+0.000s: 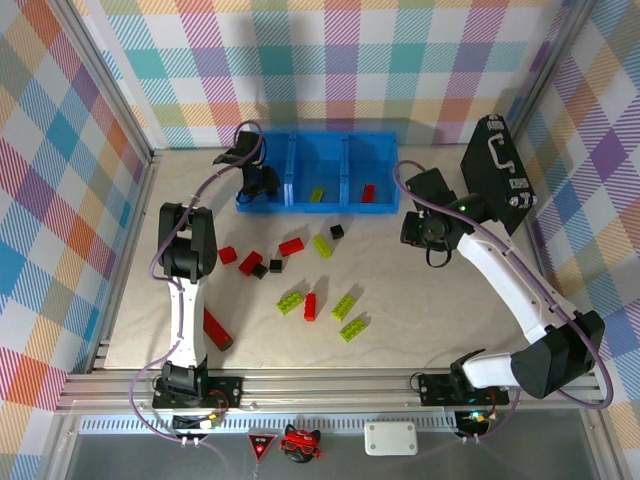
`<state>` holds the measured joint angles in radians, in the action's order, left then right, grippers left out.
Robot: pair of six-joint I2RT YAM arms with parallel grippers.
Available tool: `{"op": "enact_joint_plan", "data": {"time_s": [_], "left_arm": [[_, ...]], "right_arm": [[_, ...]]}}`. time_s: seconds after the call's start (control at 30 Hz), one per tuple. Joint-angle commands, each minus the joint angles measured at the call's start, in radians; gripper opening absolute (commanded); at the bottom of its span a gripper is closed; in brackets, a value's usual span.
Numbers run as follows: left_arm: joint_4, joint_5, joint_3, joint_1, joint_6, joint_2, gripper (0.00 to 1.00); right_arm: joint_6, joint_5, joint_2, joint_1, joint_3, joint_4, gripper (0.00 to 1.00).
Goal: Sort the legos into containers by color
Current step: Place the lego in the container, then pick up the lego from the center of the table.
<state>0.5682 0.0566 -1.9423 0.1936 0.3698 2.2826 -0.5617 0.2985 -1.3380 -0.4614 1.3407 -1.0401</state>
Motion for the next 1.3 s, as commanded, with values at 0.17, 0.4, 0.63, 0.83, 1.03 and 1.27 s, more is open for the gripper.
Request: {"op": "enact_joint_plan", "data": {"time_s": [0.17,0.4,0.63,0.83,1.03,1.27], "left_arm": [[-0.021,0.034,0.021,-0.005,0.012,-0.066,0.46],[-0.027,0.028,0.163,-0.003,0.031,-0.217,0.45],[0.000,0.035,0.330,0.003,0.041,-0.374,0.45],[0.018,0.043,0.479,0.009,0.040,-0.507,0.45],[0.017,0.061,0.609,0.009,0.039,-0.611,0.45],[0.035,0.044,0.712,0.009,0.029,-0.702,0.45]], "right_arm": [[-0.015,-0.030,0.019,-0.005,-0.026,0.013,0.45],[-0.019,-0.086,-0.018,-0.009,-0.048,0.060,0.45],[-0.018,-0.119,-0.073,-0.036,-0.045,0.087,0.44],[-0.026,-0.134,-0.122,-0.089,-0.035,0.098,0.44],[0.012,-0.191,-0.198,-0.133,-0.015,0.154,0.44],[0.085,-0.254,-0.350,-0.182,0.082,0.205,0.43]]}}
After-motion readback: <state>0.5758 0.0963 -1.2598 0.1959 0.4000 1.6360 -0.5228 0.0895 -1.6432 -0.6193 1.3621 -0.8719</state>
